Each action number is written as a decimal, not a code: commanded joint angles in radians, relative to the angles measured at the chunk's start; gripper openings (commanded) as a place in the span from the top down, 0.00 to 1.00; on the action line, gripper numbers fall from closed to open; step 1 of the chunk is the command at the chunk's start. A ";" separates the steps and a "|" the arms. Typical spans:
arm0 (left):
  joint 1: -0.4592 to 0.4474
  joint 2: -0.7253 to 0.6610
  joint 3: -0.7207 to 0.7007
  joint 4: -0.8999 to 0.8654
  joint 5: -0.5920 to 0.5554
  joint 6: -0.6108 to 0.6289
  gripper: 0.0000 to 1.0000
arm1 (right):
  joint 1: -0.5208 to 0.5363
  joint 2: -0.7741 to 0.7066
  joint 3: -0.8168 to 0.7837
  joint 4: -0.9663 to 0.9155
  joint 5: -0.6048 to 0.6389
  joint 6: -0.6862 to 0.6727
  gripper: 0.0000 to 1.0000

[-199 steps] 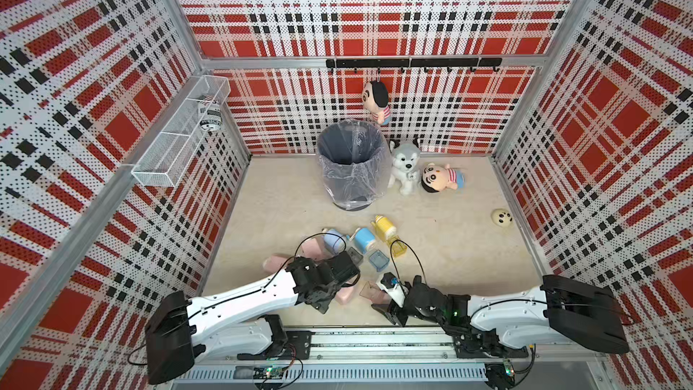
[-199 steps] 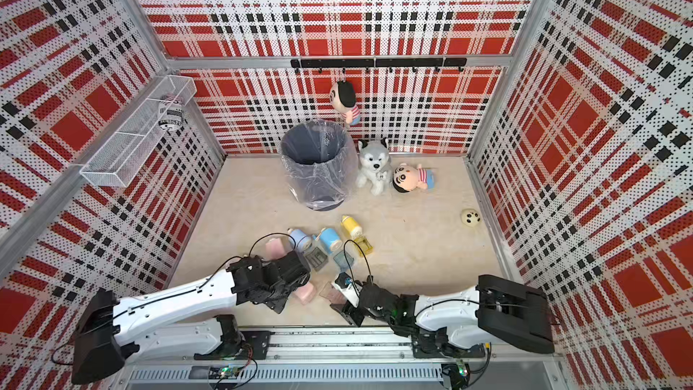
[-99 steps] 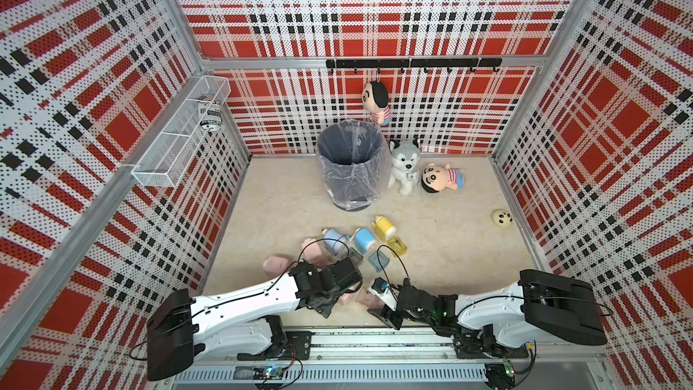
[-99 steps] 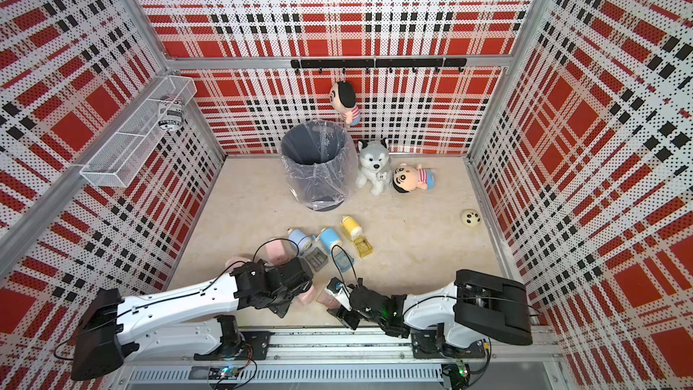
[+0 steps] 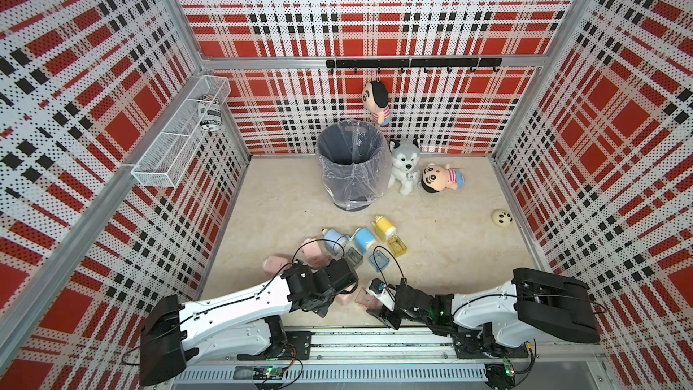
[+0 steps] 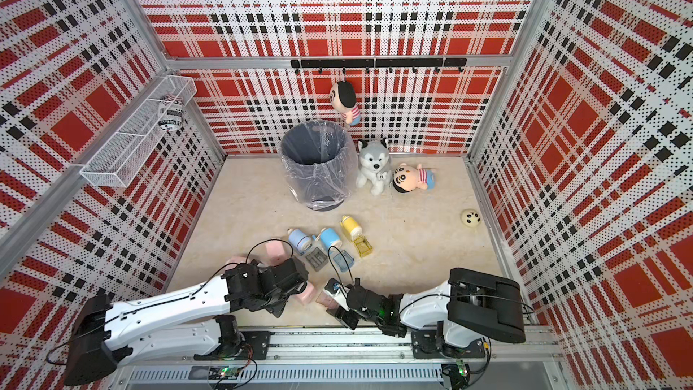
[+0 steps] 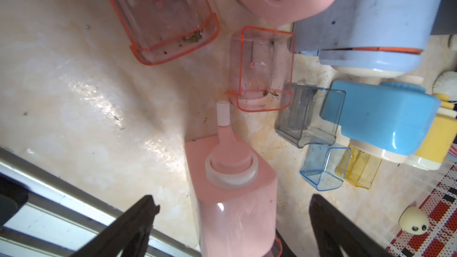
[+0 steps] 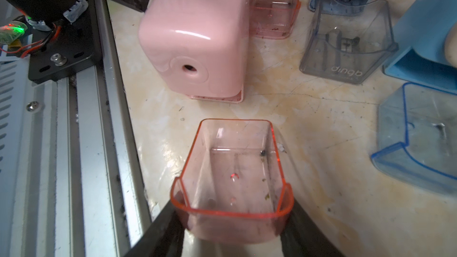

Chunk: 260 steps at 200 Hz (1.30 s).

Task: Take out the pencil sharpener tray and clean the shavings
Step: Place the container at the center of the board.

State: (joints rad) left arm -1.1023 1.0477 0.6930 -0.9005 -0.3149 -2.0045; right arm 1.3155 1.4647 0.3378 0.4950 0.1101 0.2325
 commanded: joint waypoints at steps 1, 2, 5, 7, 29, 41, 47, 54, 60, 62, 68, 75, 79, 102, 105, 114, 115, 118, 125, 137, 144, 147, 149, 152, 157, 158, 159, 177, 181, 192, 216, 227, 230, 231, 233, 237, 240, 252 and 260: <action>-0.007 -0.018 0.034 -0.046 -0.054 -0.010 0.02 | 0.008 0.025 0.024 -0.029 0.010 -0.010 0.47; -0.008 -0.018 0.035 -0.047 -0.056 -0.010 0.02 | 0.008 0.027 0.024 -0.030 0.011 -0.010 0.47; -0.008 -0.019 0.036 -0.049 -0.061 -0.010 0.02 | 0.008 0.030 0.027 -0.031 0.011 -0.011 0.47; -0.008 -0.021 0.037 -0.051 -0.064 -0.011 0.02 | 0.008 0.033 0.028 -0.033 0.011 -0.011 0.47; -0.008 -0.036 0.050 -0.073 -0.092 -0.012 0.02 | 0.008 0.051 0.039 -0.043 0.011 -0.015 0.45; -0.008 -0.048 0.054 -0.091 -0.107 -0.018 0.02 | 0.008 0.056 0.042 -0.046 0.010 -0.015 0.44; -0.006 -0.055 0.054 -0.096 -0.113 -0.020 0.02 | 0.007 0.059 0.044 -0.047 0.010 -0.016 0.43; -0.006 -0.064 0.053 -0.100 -0.119 -0.023 0.02 | 0.007 0.060 0.046 -0.049 0.010 -0.016 0.43; -0.007 -0.072 0.050 -0.102 -0.123 -0.026 0.02 | 0.006 0.062 0.047 -0.050 0.008 -0.016 0.43; -0.007 -0.075 0.050 -0.102 -0.125 -0.026 0.02 | 0.005 0.063 0.046 -0.050 0.008 -0.017 0.43; -0.007 -0.082 0.048 -0.103 -0.128 -0.029 0.02 | 0.004 0.063 0.048 -0.051 0.006 -0.018 0.43; -0.007 -0.088 0.048 -0.104 -0.133 -0.030 0.02 | 0.004 0.063 0.047 -0.050 0.004 -0.018 0.42; -0.007 -0.091 0.048 -0.103 -0.136 -0.031 0.02 | 0.002 0.063 0.047 -0.050 0.003 -0.018 0.42; -0.007 -0.093 0.049 -0.103 -0.147 -0.029 0.02 | -0.001 0.066 0.047 -0.050 0.001 -0.018 0.39; -0.006 -0.092 0.050 -0.104 -0.148 -0.028 0.02 | -0.001 0.067 0.049 -0.049 0.000 -0.018 0.38; -0.007 -0.089 0.053 -0.103 -0.151 -0.025 0.02 | -0.002 0.070 0.050 -0.052 0.000 -0.018 0.37; -0.007 -0.089 0.054 -0.104 -0.152 -0.025 0.02 | -0.002 0.071 0.050 -0.052 0.000 -0.017 0.37; -0.007 -0.088 0.054 -0.103 -0.153 -0.024 0.02 | -0.002 0.070 0.051 -0.052 0.000 -0.017 0.36; -0.005 -0.087 0.055 -0.103 -0.154 -0.023 0.02 | -0.003 0.072 0.053 -0.053 0.000 -0.016 0.35; -0.005 -0.086 0.054 -0.103 -0.157 -0.024 0.02 | -0.006 0.074 0.054 -0.055 0.001 -0.015 0.34; -0.005 -0.086 0.054 -0.103 -0.158 -0.023 0.02 | -0.008 0.074 0.055 -0.055 0.002 -0.014 0.33; -0.005 -0.087 0.054 -0.104 -0.158 -0.024 0.02 | -0.008 0.074 0.056 -0.056 0.002 -0.013 0.33; -0.004 -0.087 0.054 -0.103 -0.158 -0.024 0.02 | -0.009 0.074 0.055 -0.056 0.000 -0.013 0.33; -0.004 -0.087 0.055 -0.103 -0.159 -0.023 0.02 | -0.010 0.072 0.054 -0.057 0.000 -0.013 0.33; -0.004 -0.089 0.056 -0.103 -0.159 -0.023 0.02 | -0.010 0.072 0.054 -0.057 0.002 -0.013 0.33; -0.005 -0.089 0.056 -0.103 -0.159 -0.023 0.02 | -0.011 0.072 0.054 -0.057 0.002 -0.013 0.33; -0.005 -0.089 0.056 -0.103 -0.160 -0.023 0.02 | -0.011 0.071 0.053 -0.057 0.002 -0.012 0.33; -0.004 -0.091 0.057 -0.103 -0.162 -0.023 0.02 | -0.013 0.067 0.053 -0.059 0.005 -0.012 0.32; -0.004 -0.091 0.058 -0.103 -0.163 -0.022 0.02 | -0.014 0.068 0.052 -0.059 0.005 -0.012 0.32; -0.003 -0.092 0.060 -0.103 -0.166 -0.020 0.02 | -0.015 0.066 0.053 -0.059 0.004 -0.013 0.32; -0.003 -0.088 0.065 -0.103 -0.177 -0.014 0.02 | -0.015 0.065 0.055 -0.050 -0.005 -0.020 0.32; -0.004 -0.086 0.070 -0.103 -0.186 -0.009 0.02 | -0.015 0.068 0.059 -0.043 -0.017 -0.024 0.32; -0.003 -0.087 0.070 -0.104 -0.190 -0.007 0.02 | -0.015 0.068 0.060 -0.041 -0.019 -0.024 0.32; -0.002 -0.086 0.071 -0.103 -0.191 -0.007 0.02 | -0.015 0.068 0.060 -0.041 -0.020 -0.024 0.32; -0.003 -0.087 0.072 -0.104 -0.193 -0.006 0.02 | -0.015 0.068 0.060 -0.039 -0.021 -0.024 0.32; -0.002 -0.087 0.075 -0.103 -0.198 -0.004 0.02 | -0.015 0.069 0.061 -0.037 -0.024 -0.024 0.32; -0.003 -0.087 0.077 -0.105 -0.202 -0.001 0.02 | -0.015 0.069 0.061 -0.033 -0.027 -0.024 0.32; -0.002 -0.090 0.082 -0.111 -0.222 0.005 0.02 | -0.015 0.065 0.060 -0.021 -0.031 -0.023 0.31; -0.002 -0.092 0.086 -0.116 -0.236 0.006 0.02 | -0.015 0.060 0.059 -0.021 -0.024 -0.020 0.29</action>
State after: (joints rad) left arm -1.1023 0.9619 0.7444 -0.9817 -0.4892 -2.0163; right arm 1.3060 1.5291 0.3817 0.4564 0.0978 0.2192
